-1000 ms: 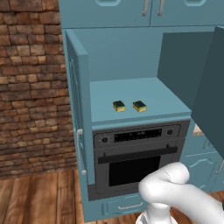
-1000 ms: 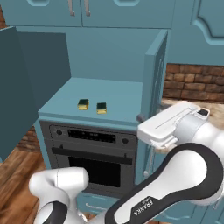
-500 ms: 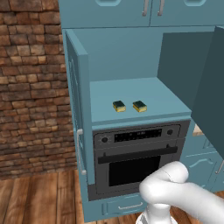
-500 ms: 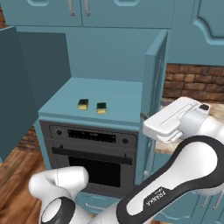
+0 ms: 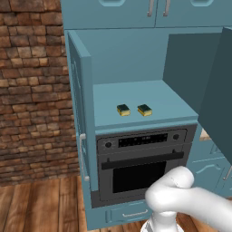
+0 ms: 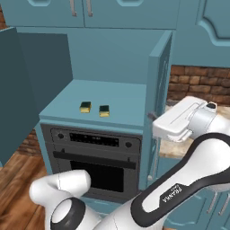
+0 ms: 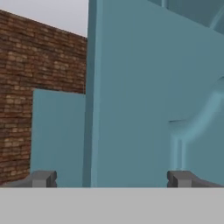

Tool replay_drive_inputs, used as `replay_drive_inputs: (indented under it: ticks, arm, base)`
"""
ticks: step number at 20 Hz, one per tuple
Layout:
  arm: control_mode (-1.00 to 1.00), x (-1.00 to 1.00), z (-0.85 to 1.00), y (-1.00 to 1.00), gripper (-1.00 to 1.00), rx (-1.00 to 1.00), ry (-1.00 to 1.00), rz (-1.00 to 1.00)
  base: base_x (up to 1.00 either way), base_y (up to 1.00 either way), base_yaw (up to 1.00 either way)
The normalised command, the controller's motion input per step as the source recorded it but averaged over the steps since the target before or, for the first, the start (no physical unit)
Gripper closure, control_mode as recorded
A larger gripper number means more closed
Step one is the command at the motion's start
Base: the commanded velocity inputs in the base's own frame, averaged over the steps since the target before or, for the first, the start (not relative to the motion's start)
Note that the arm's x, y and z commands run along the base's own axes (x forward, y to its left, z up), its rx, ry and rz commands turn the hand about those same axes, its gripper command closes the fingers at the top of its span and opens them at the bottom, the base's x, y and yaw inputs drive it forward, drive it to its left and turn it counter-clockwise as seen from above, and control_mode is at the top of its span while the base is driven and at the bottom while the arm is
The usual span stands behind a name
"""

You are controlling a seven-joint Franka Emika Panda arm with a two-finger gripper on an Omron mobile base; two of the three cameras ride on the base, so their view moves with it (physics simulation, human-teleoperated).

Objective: Pick up the sponge and sponge from the sink, and place them back in the cabinet, and close the cabinet doors.

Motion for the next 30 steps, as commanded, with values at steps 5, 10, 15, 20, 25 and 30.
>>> replay_drive_inputs:
  ticks: [5, 10, 15, 20, 25, 30]
  arm:
    - [-1.0, 0.15, 0.0, -0.04, -1.0, 0.0, 0.0, 0.05]
    - [-1.0, 0.12, -0.06, -0.02, -1.0, 0.0, 0.0, 0.05]
    - [-1.0, 0.03, -0.06, 0.0, -1.0, 0.0, 0.0, 0.01]
    - [-1.0, 0.11, -0.04, 0.0, -1.0, 0.0, 0.0, 0.0]
    - [-1.0, 0.18, -0.03, 0.0, -1.0, 0.0, 0.0, 0.0]
    - [-1.0, 0.22, -0.05, 0.0, -1.0, 0.0, 0.0, 0.0]
  base:
    - [0.0, 0.0, 0.0]
    - [0.0, 0.0, 0.0]
    - [0.0, 0.0, 0.0]
    - [0.0, 0.0, 0.0]
    - [0.0, 0.0, 0.0]
    - [0.0, 0.0, 0.0]
